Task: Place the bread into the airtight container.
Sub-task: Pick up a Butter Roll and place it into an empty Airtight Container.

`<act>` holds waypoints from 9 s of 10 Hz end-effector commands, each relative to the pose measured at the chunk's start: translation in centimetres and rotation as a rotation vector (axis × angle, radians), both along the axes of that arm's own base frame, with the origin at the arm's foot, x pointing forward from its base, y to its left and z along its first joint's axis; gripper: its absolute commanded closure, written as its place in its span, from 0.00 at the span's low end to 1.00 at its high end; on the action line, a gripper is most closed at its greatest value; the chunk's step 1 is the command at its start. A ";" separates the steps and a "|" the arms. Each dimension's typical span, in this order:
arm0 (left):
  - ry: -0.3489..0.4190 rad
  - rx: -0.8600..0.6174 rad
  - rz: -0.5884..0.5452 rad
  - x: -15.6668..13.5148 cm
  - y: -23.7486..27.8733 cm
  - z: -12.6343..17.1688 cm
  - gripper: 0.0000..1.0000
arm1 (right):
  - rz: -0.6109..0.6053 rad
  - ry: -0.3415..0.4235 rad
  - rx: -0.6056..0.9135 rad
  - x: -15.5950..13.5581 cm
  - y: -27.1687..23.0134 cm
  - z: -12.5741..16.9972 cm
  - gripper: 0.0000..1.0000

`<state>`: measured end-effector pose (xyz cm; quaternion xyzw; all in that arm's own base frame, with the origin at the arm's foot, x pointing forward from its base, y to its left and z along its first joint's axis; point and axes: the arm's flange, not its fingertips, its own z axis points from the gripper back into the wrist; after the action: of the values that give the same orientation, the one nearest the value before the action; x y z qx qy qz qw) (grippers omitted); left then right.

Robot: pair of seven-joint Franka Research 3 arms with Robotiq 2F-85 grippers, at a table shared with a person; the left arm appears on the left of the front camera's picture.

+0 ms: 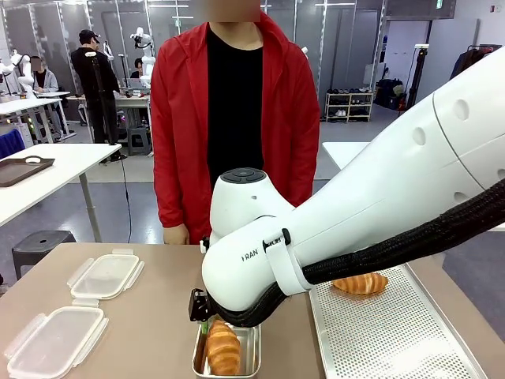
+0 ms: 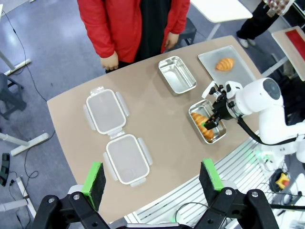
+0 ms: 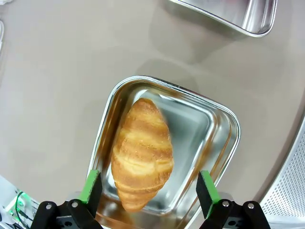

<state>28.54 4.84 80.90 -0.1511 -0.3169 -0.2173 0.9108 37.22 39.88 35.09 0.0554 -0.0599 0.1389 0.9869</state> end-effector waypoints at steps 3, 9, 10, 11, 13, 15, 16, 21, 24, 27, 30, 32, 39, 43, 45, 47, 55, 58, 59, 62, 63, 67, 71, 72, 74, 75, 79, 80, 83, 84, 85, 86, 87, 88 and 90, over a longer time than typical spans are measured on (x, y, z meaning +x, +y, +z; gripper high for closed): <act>-0.003 0.013 -0.013 -0.2 0.0 0.1 0.00 | 0.099 -0.175 0.021 -2.0 -3.6 8.8 0.00; -0.003 0.013 -0.013 -0.2 0.0 0.1 0.00 | 0.298 -0.292 0.037 -0.8 -18.9 17.2 0.00; -0.003 0.013 -0.013 -0.2 0.0 0.1 0.00 | 0.299 -0.319 0.039 -0.6 -21.7 18.0 0.00; -0.003 0.013 -0.013 -0.2 0.0 0.1 0.00 | 0.321 -0.330 0.044 -0.7 -24.2 18.6 0.00; -0.003 0.013 -0.013 -0.2 0.0 0.1 0.00 | 0.373 -0.383 0.128 -1.1 -28.8 19.2 0.00; -0.003 0.013 -0.013 -0.2 0.0 0.1 0.00 | 0.336 -0.500 0.136 2.4 -29.7 16.3 0.00; -0.003 0.013 -0.013 -0.2 0.0 0.1 0.00 | 0.362 -0.505 0.209 4.2 -29.4 14.5 0.00; -0.003 0.013 -0.013 -0.2 0.0 0.1 0.00 | 0.161 -0.417 0.326 6.7 -39.3 16.3 0.00; -0.003 0.013 -0.013 -0.2 0.0 0.1 0.00 | -0.106 -0.430 0.442 -4.0 -56.1 20.8 0.00; -0.003 0.013 -0.013 -0.2 0.0 0.1 0.00 | -0.352 -0.586 0.649 -10.3 -64.3 17.1 0.00; -0.003 0.013 -0.013 -0.2 0.0 0.1 0.00 | -0.312 -0.519 0.602 -11.6 -64.9 19.2 0.00; -0.003 0.013 -0.013 -0.2 0.0 0.1 0.00 | -0.312 -0.519 0.602 -11.6 -64.9 19.2 0.00; -0.003 0.013 -0.013 -0.2 0.0 0.1 0.00 | -0.312 -0.519 0.602 -11.6 -64.9 19.2 0.00; -0.003 0.013 -0.013 -0.2 0.0 0.1 0.00 | -0.312 -0.519 0.602 -11.6 -64.9 19.2 0.00; -0.003 0.013 -0.013 -0.2 0.0 0.1 0.00 | -0.312 -0.519 0.602 -11.6 -64.9 19.2 0.00; -0.003 0.013 -0.013 -0.2 0.0 0.1 0.00 | -0.312 -0.519 0.602 -11.6 -64.9 19.2 0.00; -0.003 0.013 -0.013 -0.2 0.0 0.1 0.00 | -0.312 -0.519 0.602 -11.6 -64.9 19.2 0.00; -0.003 0.013 -0.013 -0.2 0.0 0.1 0.00 | -0.312 -0.519 0.602 -11.6 -64.9 19.2 0.00; -0.003 0.013 -0.013 -0.2 0.0 0.1 0.00 | -0.312 -0.519 0.602 -11.6 -64.9 19.2 0.00; -0.003 0.013 -0.013 -0.2 0.0 0.1 0.00 | -0.312 -0.519 0.602 -11.6 -64.9 19.2 0.00; -0.003 0.013 -0.013 -0.2 0.0 0.1 0.00 | -0.312 -0.519 0.602 -11.6 -64.9 19.2 0.00; -0.003 0.013 -0.013 -0.2 0.0 0.1 0.00 | -0.312 -0.519 0.602 -11.6 -64.9 19.2 0.00; -0.003 0.013 -0.013 -0.2 0.0 0.1 0.00 | -0.312 -0.519 0.602 -11.6 -64.9 19.2 0.00; -0.003 0.013 -0.013 -0.2 0.0 0.1 0.00 | -0.312 -0.519 0.602 -11.6 -64.9 19.2 0.00; -0.003 0.013 -0.013 -0.2 0.0 0.1 0.00 | -0.312 -0.519 0.602 -11.6 -64.9 19.2 0.00; -0.003 0.013 -0.013 -0.2 0.0 0.1 0.00 | -0.312 -0.519 0.602 -11.6 -64.9 19.2 0.00; -0.003 0.013 -0.013 -0.2 0.0 0.1 0.00 | -0.139 -0.625 0.431 -10.4 -61.3 22.7 0.00; -0.003 0.013 -0.013 -0.2 0.0 0.1 0.00 | 0.014 -0.643 0.314 -8.6 -57.9 24.2 0.00; -0.003 0.013 -0.013 -0.2 0.0 0.1 0.00 | 0.432 -0.572 0.085 -2.2 -47.5 23.3 0.00; -0.003 0.013 -0.013 -0.2 0.0 0.1 0.00 | 0.532 -0.547 0.026 -0.8 -44.7 22.7 0.00; -0.003 0.013 -0.013 -0.2 0.0 0.1 0.00 | 0.617 -0.521 -0.015 0.7 -41.7 21.5 0.00; -0.003 0.013 -0.013 -0.2 0.0 0.1 0.00 | 0.679 -0.486 -0.050 1.9 -39.6 20.0 0.00; -0.003 0.013 -0.013 -0.2 0.0 0.1 0.00 | 0.736 -0.457 -0.062 3.0 -38.1 18.2 0.00; -0.003 0.013 -0.013 -0.2 0.0 0.1 0.00 | 0.797 -0.419 -0.064 3.8 -36.9 16.2 0.00; -0.003 0.013 -0.013 -0.2 0.0 0.1 0.00 | 0.863 -0.358 -0.083 5.2 -35.9 12.6 0.00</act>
<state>28.54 4.81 80.92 -0.1501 -0.3168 -0.2169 0.9111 41.62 4.66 48.50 0.0230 -0.1965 0.5293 0.8251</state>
